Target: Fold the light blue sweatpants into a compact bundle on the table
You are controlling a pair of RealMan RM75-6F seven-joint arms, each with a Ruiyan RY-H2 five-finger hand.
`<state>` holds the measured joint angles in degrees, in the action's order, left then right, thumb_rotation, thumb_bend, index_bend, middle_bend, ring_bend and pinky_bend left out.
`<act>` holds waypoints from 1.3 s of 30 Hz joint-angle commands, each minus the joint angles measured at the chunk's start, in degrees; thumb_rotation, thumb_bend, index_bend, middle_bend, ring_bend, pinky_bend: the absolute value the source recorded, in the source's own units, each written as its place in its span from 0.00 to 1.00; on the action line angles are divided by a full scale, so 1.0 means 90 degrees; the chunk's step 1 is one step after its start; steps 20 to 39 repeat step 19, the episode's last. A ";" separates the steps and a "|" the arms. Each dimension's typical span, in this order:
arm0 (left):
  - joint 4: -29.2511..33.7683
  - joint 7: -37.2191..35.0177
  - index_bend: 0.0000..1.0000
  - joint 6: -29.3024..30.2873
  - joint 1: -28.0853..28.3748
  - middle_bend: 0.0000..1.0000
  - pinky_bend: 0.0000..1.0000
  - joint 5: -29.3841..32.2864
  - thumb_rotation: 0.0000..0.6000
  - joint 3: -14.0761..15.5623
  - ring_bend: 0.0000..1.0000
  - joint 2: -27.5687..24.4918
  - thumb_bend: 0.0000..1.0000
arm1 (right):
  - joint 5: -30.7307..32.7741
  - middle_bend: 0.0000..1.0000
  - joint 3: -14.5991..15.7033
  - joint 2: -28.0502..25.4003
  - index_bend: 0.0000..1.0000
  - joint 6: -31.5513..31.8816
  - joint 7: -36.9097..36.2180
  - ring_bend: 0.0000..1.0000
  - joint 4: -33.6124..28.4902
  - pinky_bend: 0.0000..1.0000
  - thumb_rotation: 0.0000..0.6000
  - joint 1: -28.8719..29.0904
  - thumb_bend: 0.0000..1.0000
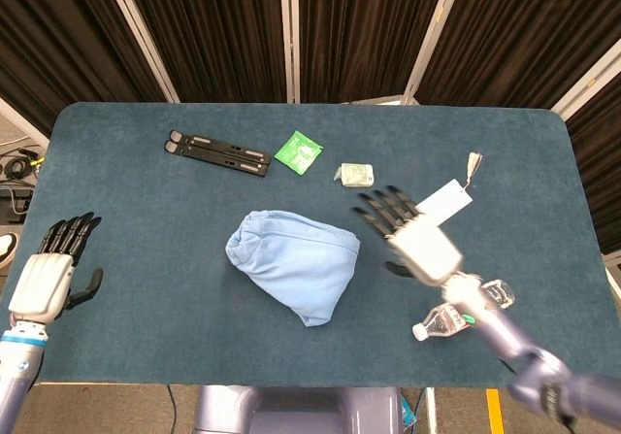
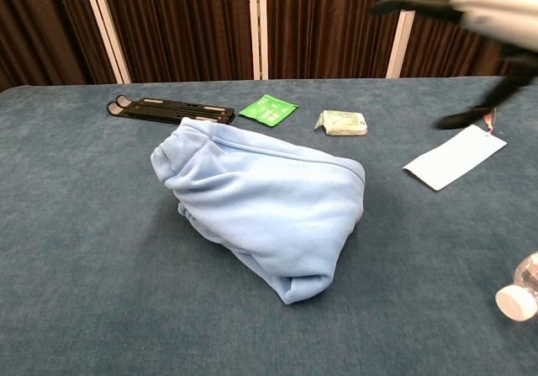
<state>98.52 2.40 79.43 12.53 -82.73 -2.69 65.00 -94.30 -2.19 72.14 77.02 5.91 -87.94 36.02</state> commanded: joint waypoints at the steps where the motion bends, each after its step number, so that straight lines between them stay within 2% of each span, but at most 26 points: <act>1: -0.0036 0.0114 0.00 0.0454 -0.0299 0.00 0.00 -0.0301 1.00 0.0166 0.00 0.0117 0.20 | 0.0439 0.00 0.0365 -0.0606 0.00 0.0945 0.0377 0.00 -0.0742 0.00 1.00 -0.1124 0.00; 4: -0.0070 0.0136 0.00 0.0666 -0.0431 0.00 0.00 -0.0426 1.00 0.0221 0.00 0.0131 0.04 | 0.0666 0.00 0.0424 -0.0678 0.00 0.1215 0.0356 0.00 -0.0864 0.00 1.00 -0.1531 0.00; 6: -0.0091 0.0167 0.00 0.0784 -0.0506 0.00 0.00 -0.0492 1.00 0.0252 0.00 0.0131 0.00 | 0.0772 0.00 0.0426 -0.0657 0.00 0.1395 0.0331 0.00 -0.0819 0.00 1.00 -0.1747 0.00; 19: -0.0260 0.0160 0.00 0.1188 -0.0795 0.00 0.00 -0.0941 1.00 0.0448 0.00 0.0121 0.00 | 0.0982 0.00 0.0407 -0.0343 0.00 0.2176 -0.0044 0.00 -0.0158 0.00 1.00 -0.2717 0.00; 39: -0.0260 0.0160 0.00 0.1188 -0.0795 0.00 0.00 -0.0941 1.00 0.0448 0.00 0.0121 0.00 | 0.0982 0.00 0.0407 -0.0343 0.00 0.2176 -0.0044 0.00 -0.0158 0.00 1.00 -0.2717 0.00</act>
